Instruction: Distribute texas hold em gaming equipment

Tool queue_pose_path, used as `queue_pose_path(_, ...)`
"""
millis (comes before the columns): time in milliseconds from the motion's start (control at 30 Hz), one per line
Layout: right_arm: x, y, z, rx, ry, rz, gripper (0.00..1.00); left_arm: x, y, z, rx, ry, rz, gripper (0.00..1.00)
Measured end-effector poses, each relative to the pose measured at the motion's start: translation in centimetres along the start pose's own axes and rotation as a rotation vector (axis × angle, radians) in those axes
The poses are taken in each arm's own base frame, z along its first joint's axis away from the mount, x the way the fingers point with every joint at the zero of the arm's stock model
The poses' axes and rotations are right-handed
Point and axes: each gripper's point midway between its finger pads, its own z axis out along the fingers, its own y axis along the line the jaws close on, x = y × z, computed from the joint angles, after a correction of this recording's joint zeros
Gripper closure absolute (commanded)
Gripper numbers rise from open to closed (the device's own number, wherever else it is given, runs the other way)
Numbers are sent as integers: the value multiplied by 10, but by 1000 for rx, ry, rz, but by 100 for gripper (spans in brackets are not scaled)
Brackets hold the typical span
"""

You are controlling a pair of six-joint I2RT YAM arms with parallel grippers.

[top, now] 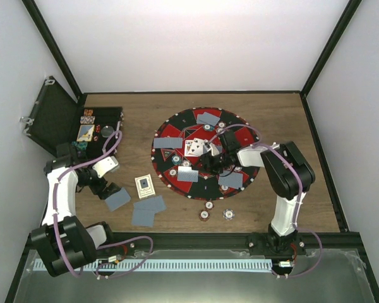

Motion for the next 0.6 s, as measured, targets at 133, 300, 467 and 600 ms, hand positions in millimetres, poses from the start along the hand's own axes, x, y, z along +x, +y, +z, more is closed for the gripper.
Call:
queue_pose_path(133,0,-1,6,-8,6,-4,67,0,-1,1,9,0,-5,0)
queue_pose_path(300,0,-4,10,-9,11,6,81,1,-2,1,13,2,-7,0)
queue_pose_path(467,2,-4,13,-20,18,17,90,1,-2,1,13,2,-7,0)
queue_pose_path(600,4,2,14,-53,28,16,96,1,-2,1,12,4,-7,0)
